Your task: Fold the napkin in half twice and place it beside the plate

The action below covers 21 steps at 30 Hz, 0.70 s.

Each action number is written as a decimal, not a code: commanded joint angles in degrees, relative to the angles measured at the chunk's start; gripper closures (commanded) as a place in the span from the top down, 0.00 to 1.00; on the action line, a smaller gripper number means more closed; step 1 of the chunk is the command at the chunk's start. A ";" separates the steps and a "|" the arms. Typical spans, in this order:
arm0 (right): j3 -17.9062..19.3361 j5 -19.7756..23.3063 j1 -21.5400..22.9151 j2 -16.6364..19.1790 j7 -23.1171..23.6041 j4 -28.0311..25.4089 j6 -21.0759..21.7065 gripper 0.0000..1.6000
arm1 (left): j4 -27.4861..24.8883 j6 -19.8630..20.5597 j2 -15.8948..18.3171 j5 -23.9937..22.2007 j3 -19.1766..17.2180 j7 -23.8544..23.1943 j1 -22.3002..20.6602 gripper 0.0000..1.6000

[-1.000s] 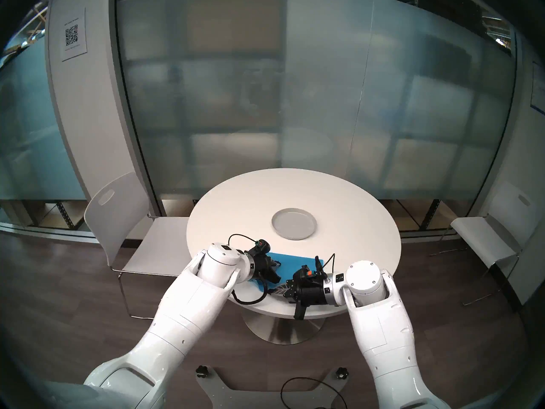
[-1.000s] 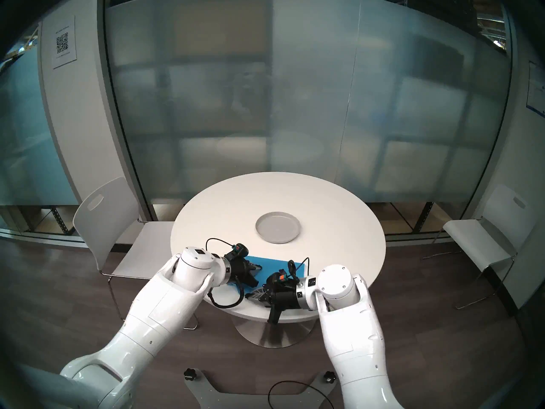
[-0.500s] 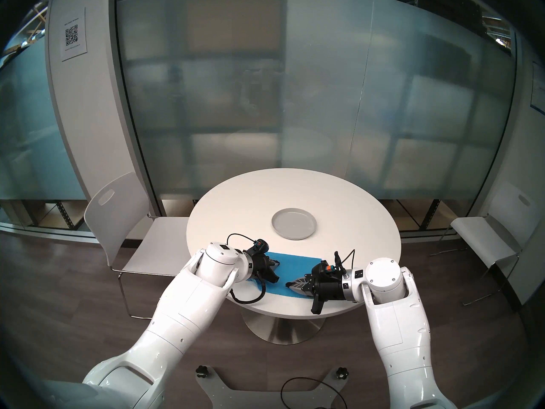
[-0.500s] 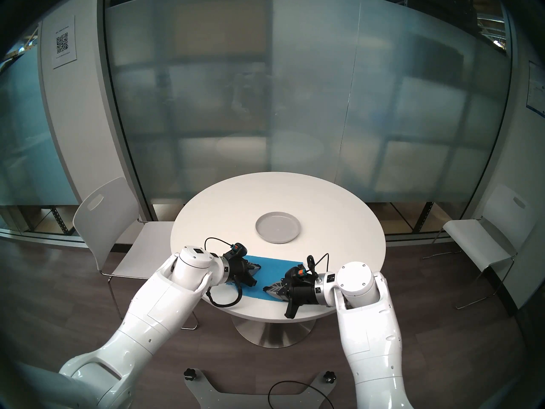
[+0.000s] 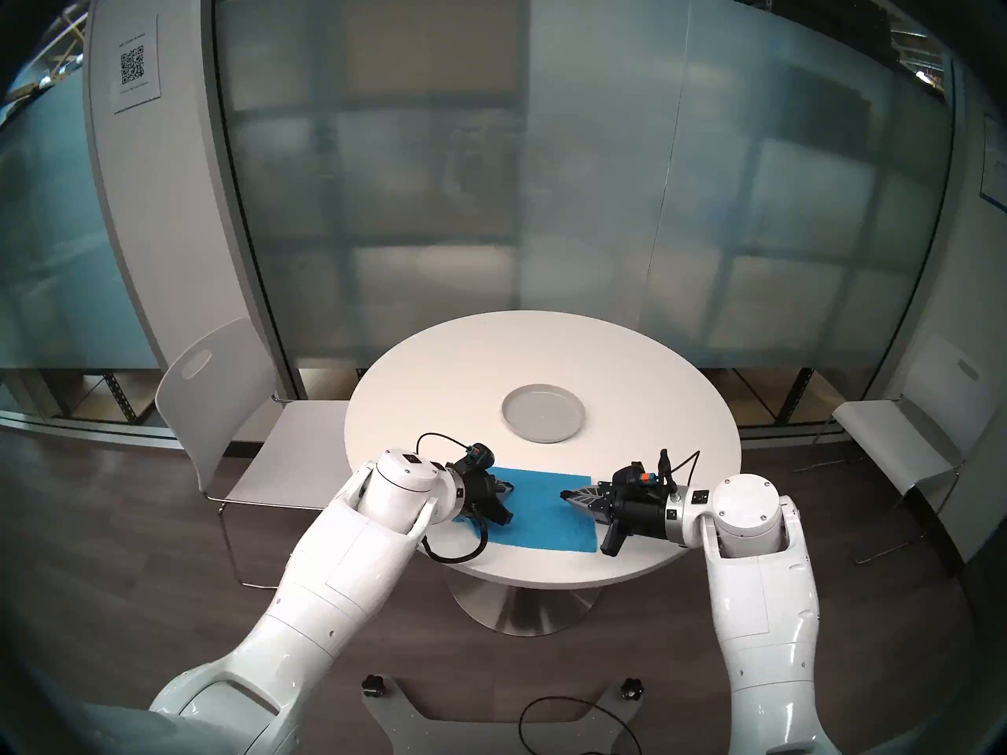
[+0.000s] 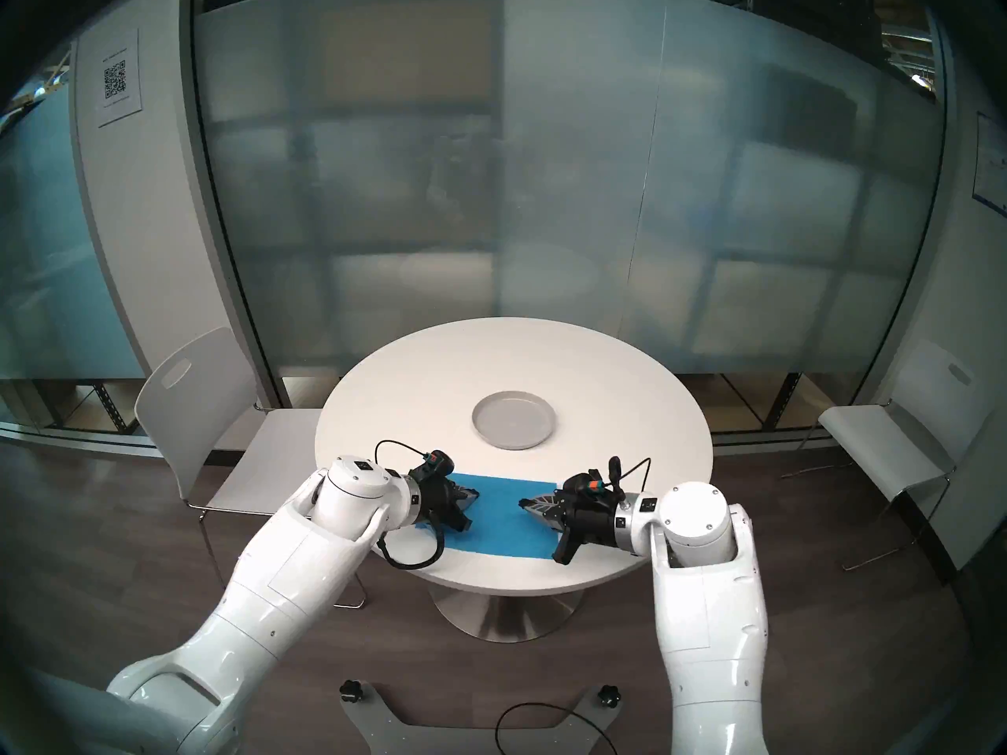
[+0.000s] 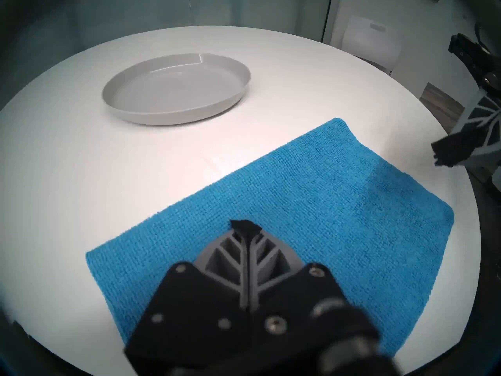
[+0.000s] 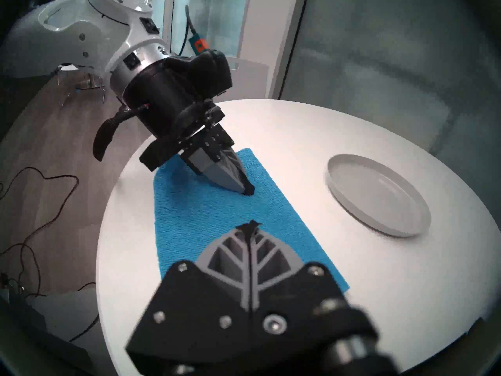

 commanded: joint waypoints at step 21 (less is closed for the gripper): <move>4.60 0.03 -2.83 0.38 1.42 -3.78 1.38 0.49 | -0.29 -1.18 0.07 0.50 -0.80 0.54 1.54 0.00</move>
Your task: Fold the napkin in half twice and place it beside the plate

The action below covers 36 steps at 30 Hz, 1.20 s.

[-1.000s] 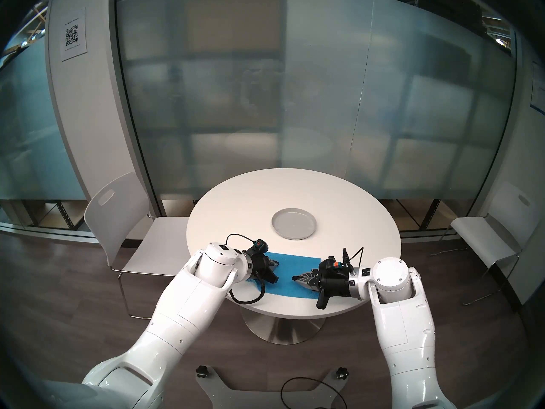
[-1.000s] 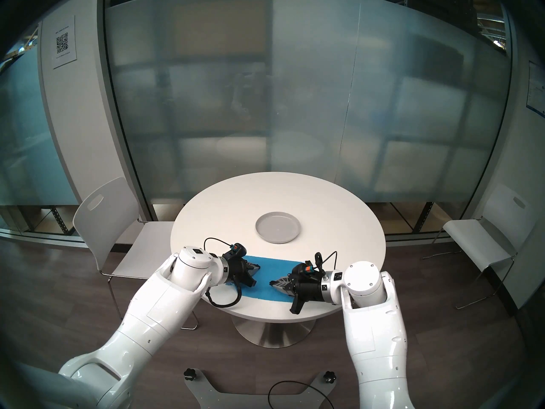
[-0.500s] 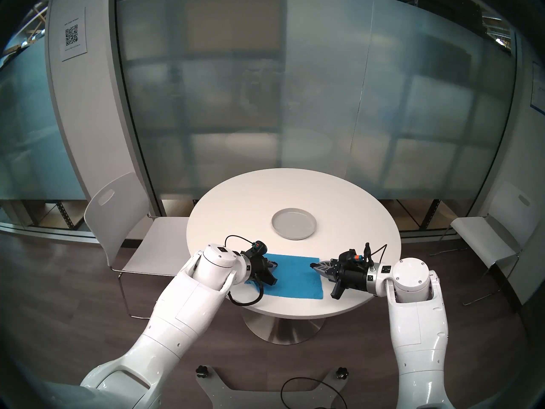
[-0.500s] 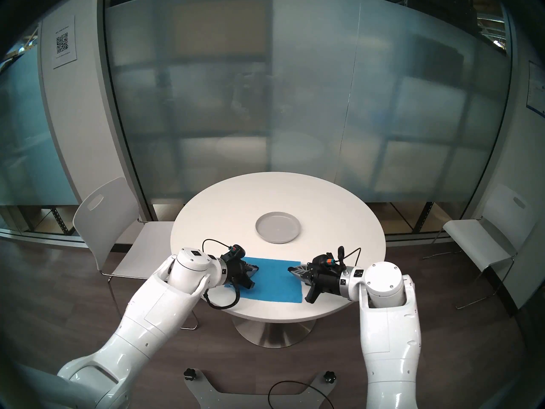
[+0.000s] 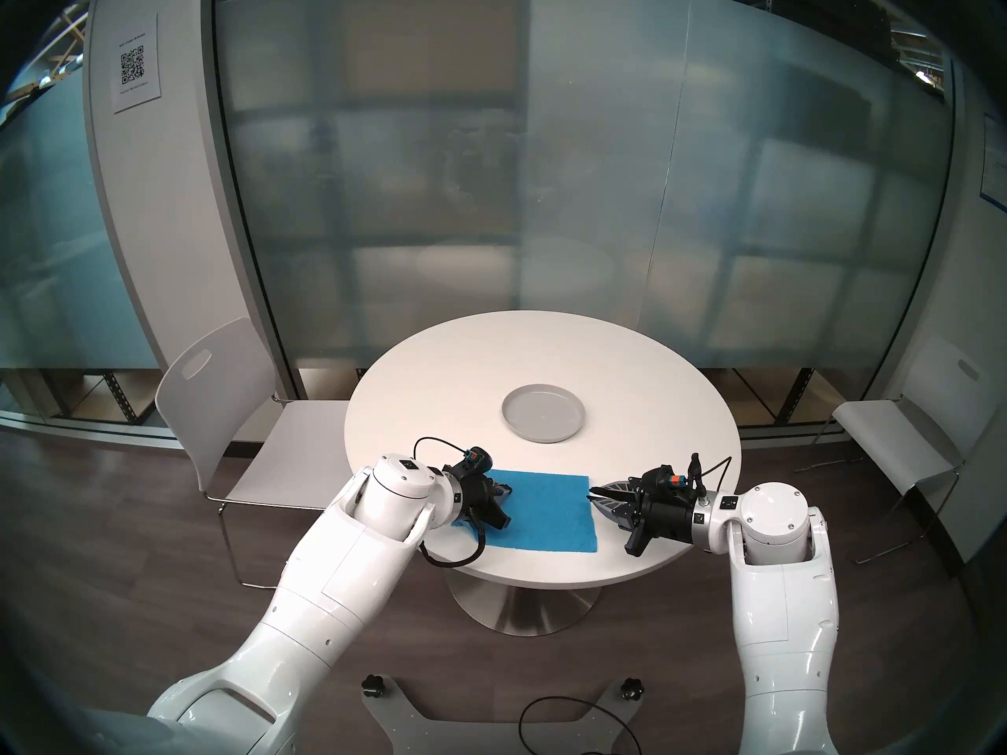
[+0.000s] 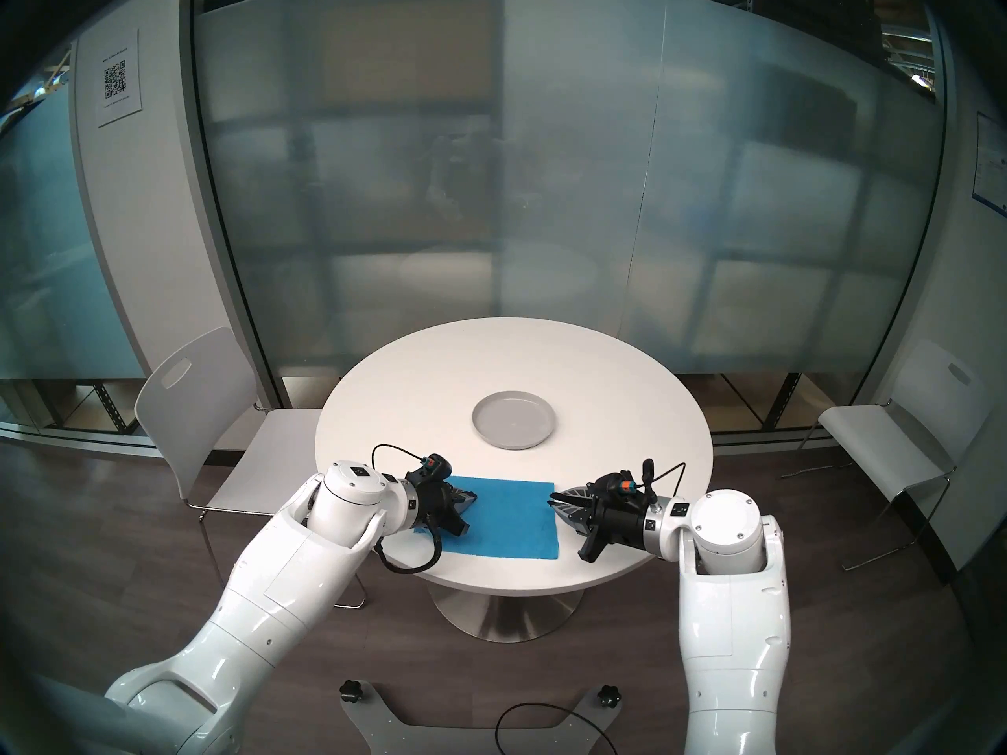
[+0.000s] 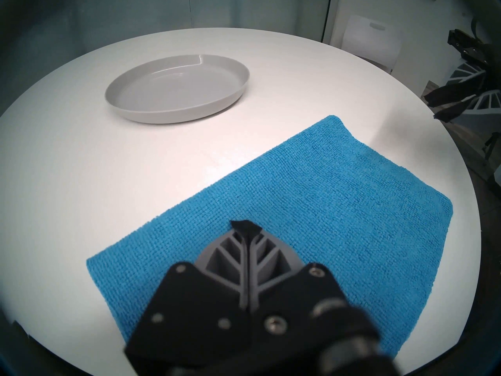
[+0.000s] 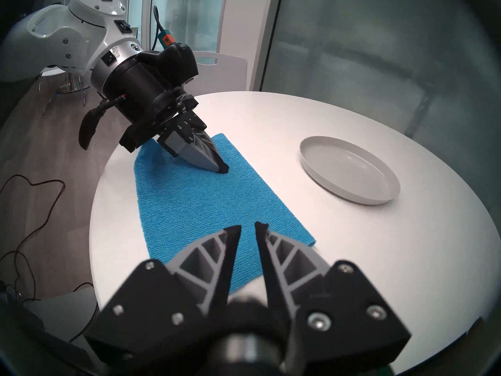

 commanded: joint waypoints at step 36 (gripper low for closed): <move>-0.18 -3.54 2.58 0.87 -2.10 4.55 0.33 0.61 | -1.20 0.59 0.51 -0.39 -1.53 -0.60 1.83 0.00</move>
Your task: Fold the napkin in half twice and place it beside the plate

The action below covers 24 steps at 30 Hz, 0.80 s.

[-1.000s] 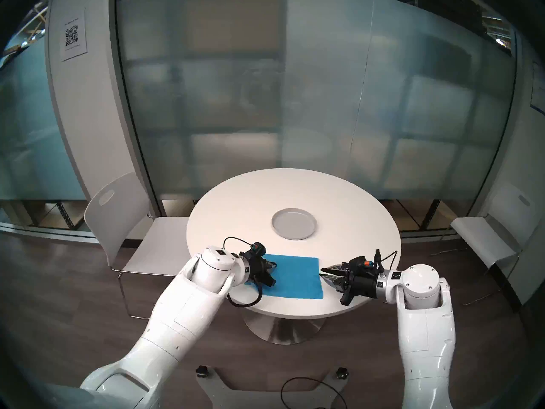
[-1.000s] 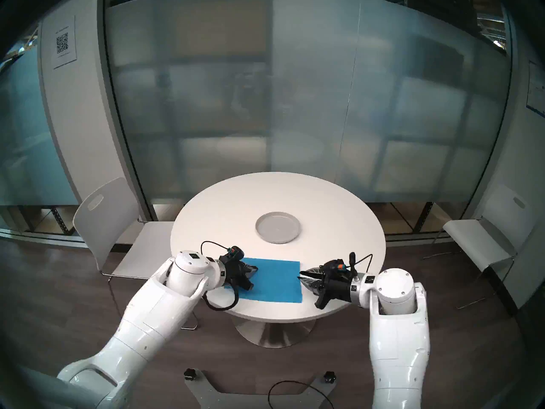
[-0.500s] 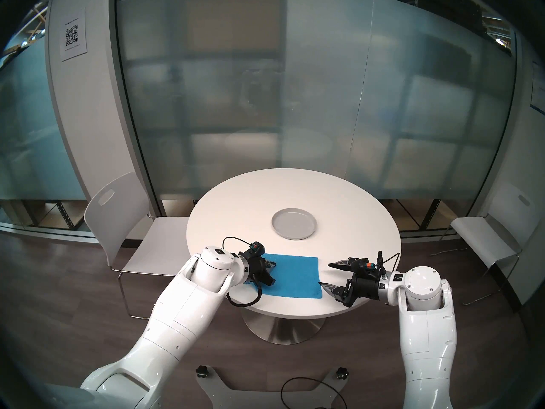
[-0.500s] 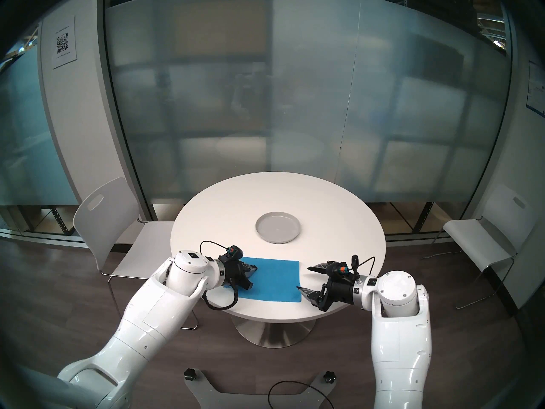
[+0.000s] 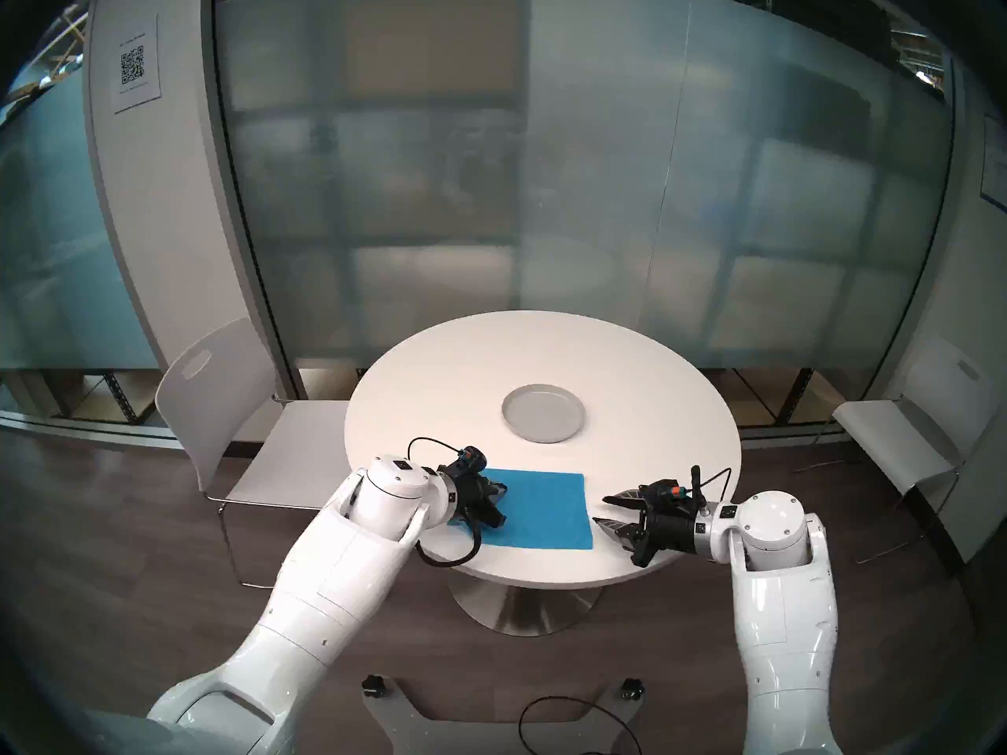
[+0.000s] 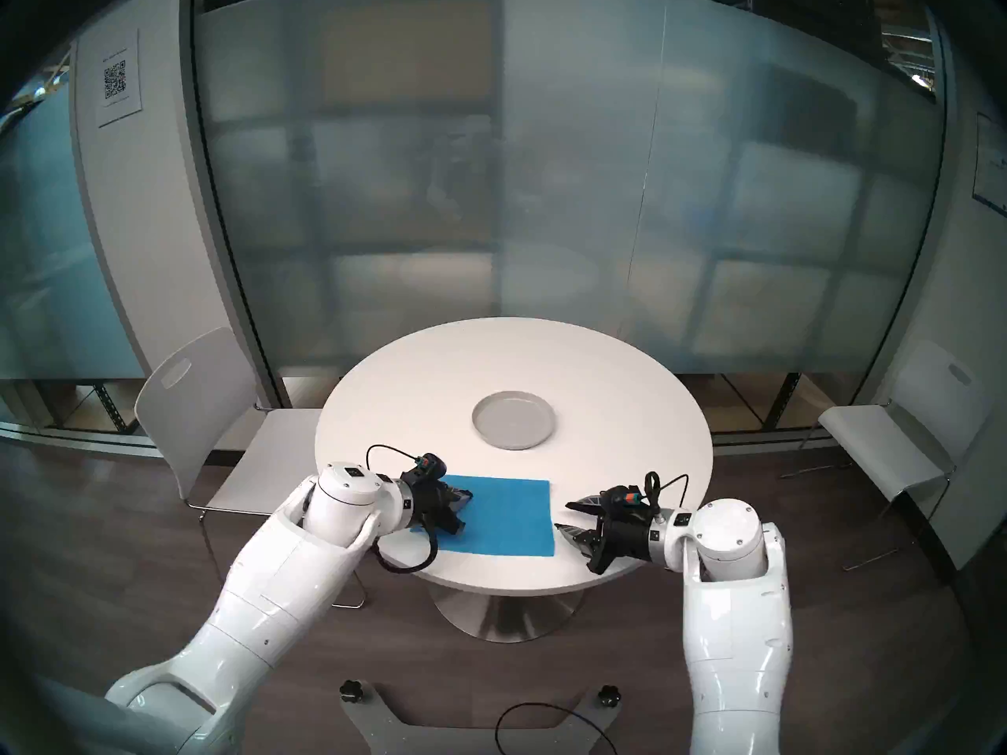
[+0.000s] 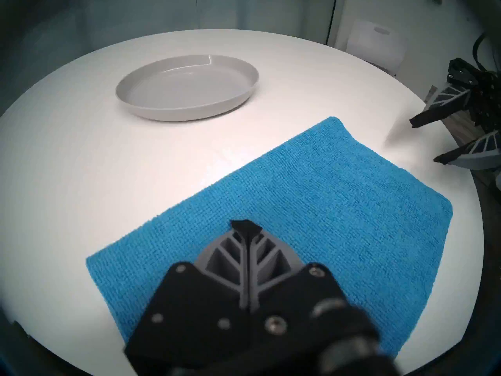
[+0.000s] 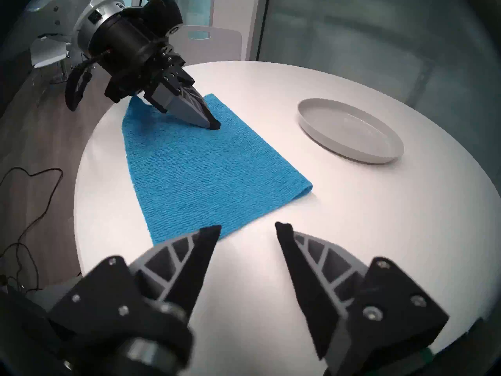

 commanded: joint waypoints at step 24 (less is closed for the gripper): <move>-3.39 -1.15 3.54 -1.02 -1.49 3.31 0.45 0.65 | -2.70 0.60 0.30 -0.36 -0.90 -0.69 2.73 0.00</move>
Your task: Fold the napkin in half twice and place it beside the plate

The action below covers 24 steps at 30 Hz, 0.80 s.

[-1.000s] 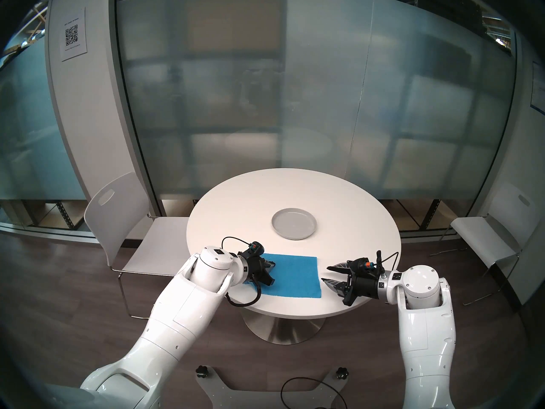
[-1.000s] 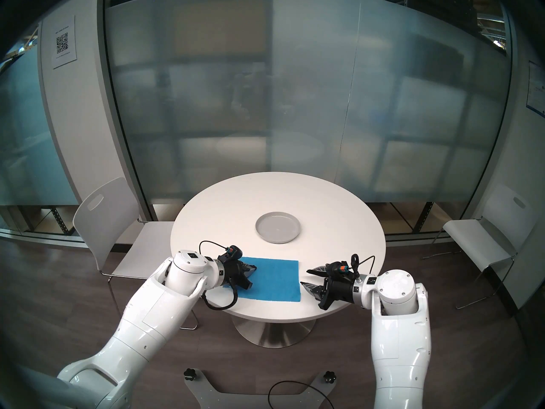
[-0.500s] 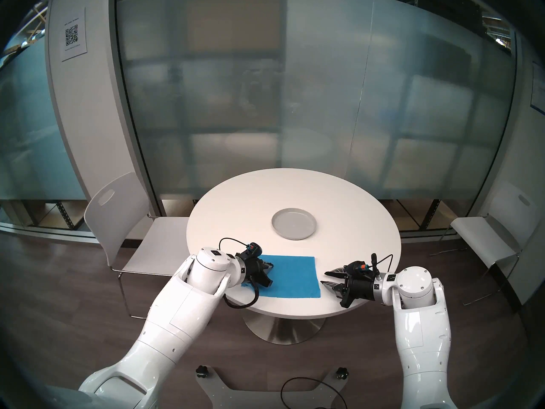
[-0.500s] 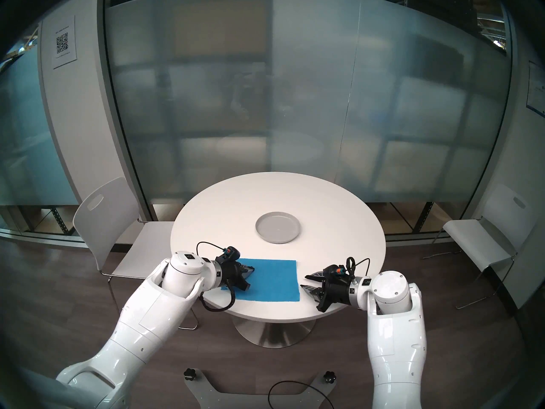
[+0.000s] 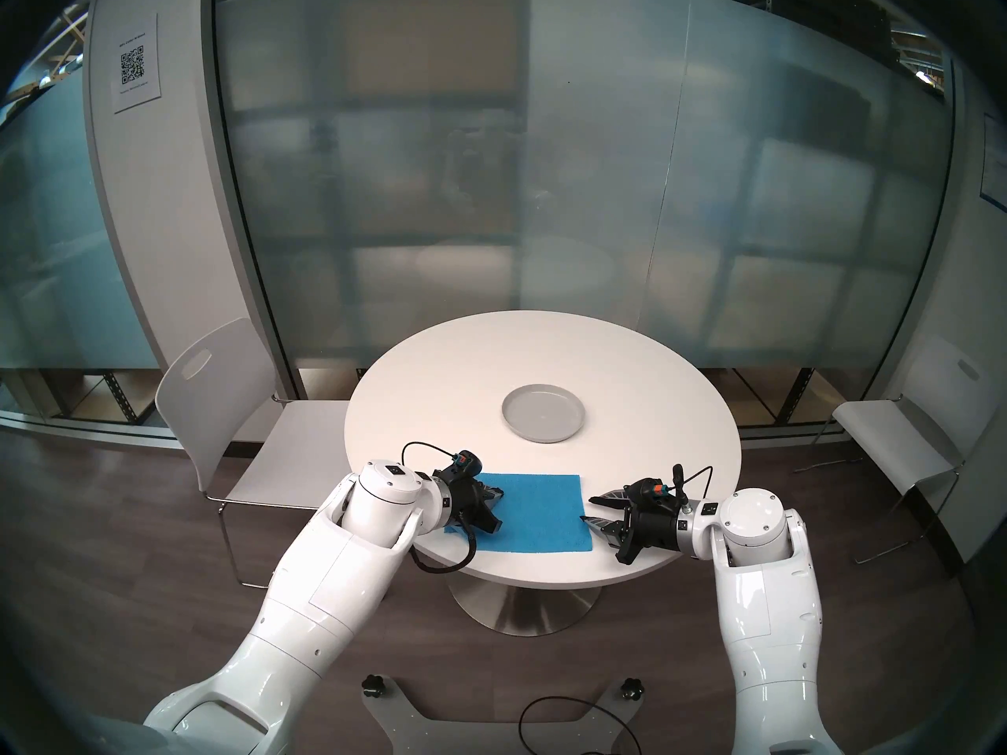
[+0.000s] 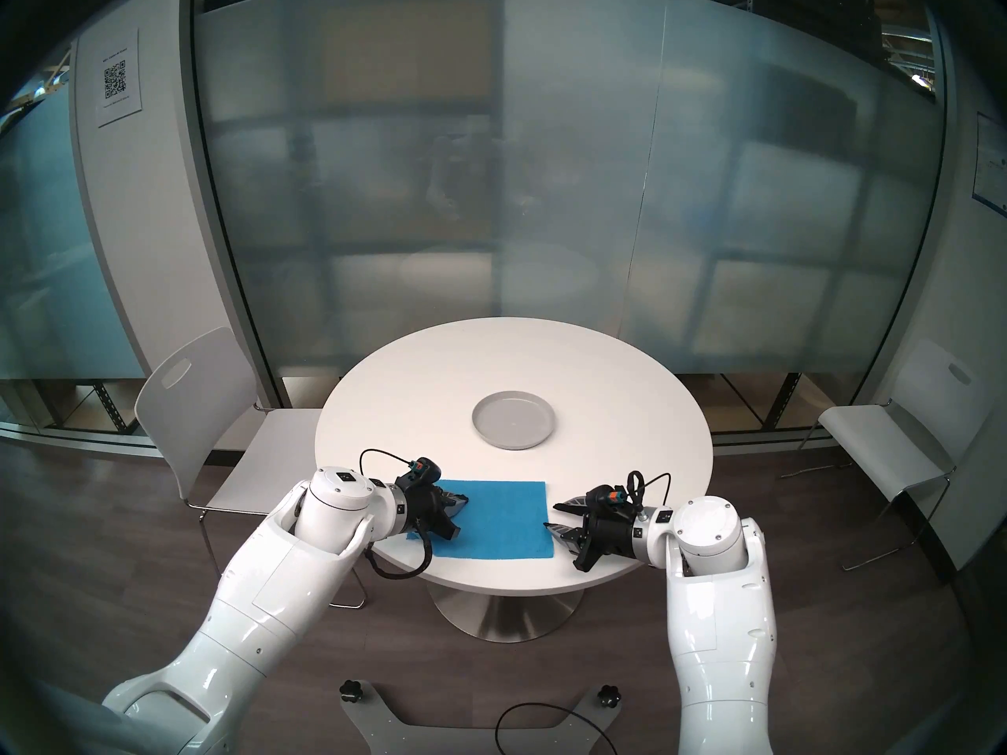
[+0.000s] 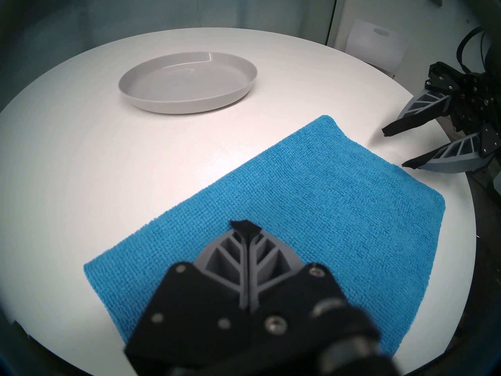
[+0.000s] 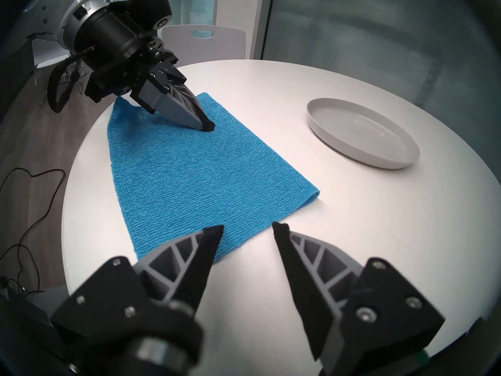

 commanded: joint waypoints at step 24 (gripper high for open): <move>-2.33 -1.46 3.51 0.82 -0.41 6.20 0.30 0.55 | -0.78 0.30 -0.25 -0.08 -0.04 -0.24 0.64 0.00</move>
